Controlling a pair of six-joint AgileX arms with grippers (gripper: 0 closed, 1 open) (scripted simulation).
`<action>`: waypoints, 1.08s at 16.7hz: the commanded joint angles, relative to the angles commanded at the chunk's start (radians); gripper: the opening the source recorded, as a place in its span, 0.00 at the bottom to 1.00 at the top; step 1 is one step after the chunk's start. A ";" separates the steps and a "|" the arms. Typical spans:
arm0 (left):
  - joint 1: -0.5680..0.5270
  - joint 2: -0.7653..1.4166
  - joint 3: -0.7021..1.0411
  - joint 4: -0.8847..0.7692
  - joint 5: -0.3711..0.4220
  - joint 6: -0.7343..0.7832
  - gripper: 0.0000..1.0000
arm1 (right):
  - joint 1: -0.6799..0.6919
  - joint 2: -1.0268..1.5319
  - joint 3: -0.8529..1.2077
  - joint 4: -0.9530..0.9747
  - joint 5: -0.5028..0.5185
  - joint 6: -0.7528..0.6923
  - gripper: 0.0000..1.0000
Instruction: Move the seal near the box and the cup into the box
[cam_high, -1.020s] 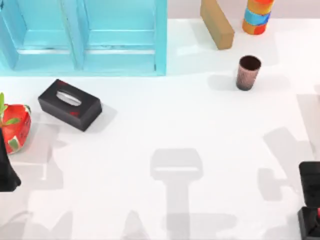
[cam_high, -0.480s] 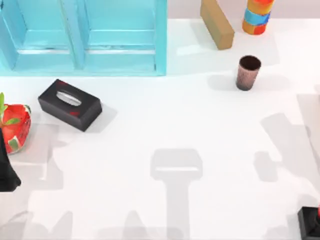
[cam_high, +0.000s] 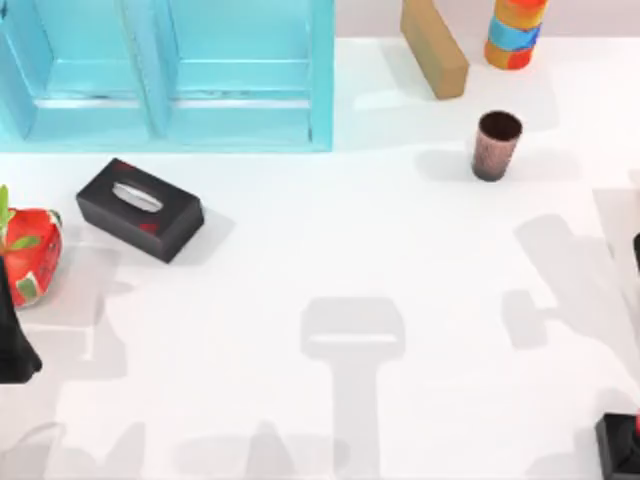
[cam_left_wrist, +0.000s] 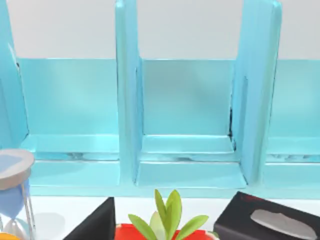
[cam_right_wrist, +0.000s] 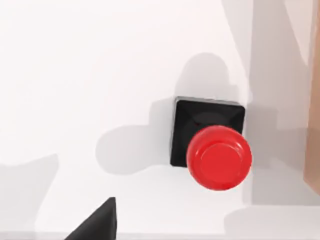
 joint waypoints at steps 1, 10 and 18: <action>0.000 0.000 0.000 0.000 0.000 0.000 1.00 | -0.004 0.042 0.042 -0.006 0.000 -0.003 1.00; 0.000 0.000 0.000 0.000 0.000 0.000 1.00 | -0.078 0.754 0.783 -0.038 -0.018 -0.056 1.00; 0.000 0.000 0.000 0.000 0.000 0.000 1.00 | -0.146 1.284 1.313 -0.035 -0.020 -0.117 1.00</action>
